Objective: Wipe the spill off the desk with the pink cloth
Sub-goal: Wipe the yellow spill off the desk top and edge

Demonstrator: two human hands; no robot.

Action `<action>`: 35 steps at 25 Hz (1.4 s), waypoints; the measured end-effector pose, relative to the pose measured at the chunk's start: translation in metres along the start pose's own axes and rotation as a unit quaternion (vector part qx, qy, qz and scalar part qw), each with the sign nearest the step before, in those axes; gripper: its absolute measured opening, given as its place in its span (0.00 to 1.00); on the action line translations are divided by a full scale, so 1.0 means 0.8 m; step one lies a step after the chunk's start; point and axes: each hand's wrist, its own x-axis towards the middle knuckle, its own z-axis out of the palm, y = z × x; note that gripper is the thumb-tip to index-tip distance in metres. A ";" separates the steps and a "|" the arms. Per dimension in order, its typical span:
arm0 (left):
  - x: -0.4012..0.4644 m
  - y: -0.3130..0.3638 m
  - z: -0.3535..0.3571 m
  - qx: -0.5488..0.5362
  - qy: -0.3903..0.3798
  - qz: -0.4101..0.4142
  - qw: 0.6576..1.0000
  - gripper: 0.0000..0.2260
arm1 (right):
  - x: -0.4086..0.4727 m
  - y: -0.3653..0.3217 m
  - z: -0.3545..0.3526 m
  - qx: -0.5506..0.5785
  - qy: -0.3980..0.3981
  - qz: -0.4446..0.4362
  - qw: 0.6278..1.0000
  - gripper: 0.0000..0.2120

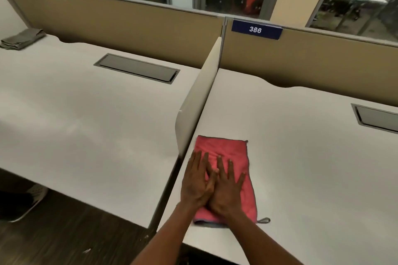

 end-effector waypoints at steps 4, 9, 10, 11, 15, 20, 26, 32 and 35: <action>0.033 -0.002 0.011 -0.050 0.051 -0.067 0.995 0.33 | 0.072 0.008 -0.020 -0.012 -0.005 -0.086 0.996 0.37; 0.031 -0.017 0.022 -0.014 0.078 -0.056 0.995 0.35 | 0.145 0.043 -0.052 0.038 -0.009 -0.038 0.998 0.37; 0.030 -0.018 0.022 -0.009 0.076 -0.062 0.995 0.35 | 0.152 0.057 -0.059 0.043 -0.006 -0.018 0.999 0.37; 0.029 -0.017 0.023 -0.001 0.075 -0.063 0.995 0.36 | 0.157 0.075 -0.064 0.045 -0.004 0.005 0.999 0.36; 0.030 -0.012 0.025 0.042 0.057 -0.072 0.995 0.37 | 0.144 0.171 -0.081 0.049 0.016 0.121 0.991 0.36; 0.029 -0.016 0.030 0.058 0.035 -0.072 0.995 0.37 | 0.048 0.277 -0.079 0.045 0.036 0.226 0.972 0.38; 0.029 -0.006 0.029 0.059 0.019 -0.076 0.995 0.37 | -0.107 0.222 -0.026 0.020 0.057 0.219 0.974 0.38; 0.025 -0.002 0.022 0.017 0.033 -0.085 0.996 0.34 | -0.163 0.091 0.023 0.012 0.064 0.067 0.996 0.38; 0.028 -0.010 0.024 0.000 0.041 -0.071 0.997 0.35 | -0.120 0.064 0.022 0.019 0.061 -0.001 0.998 0.35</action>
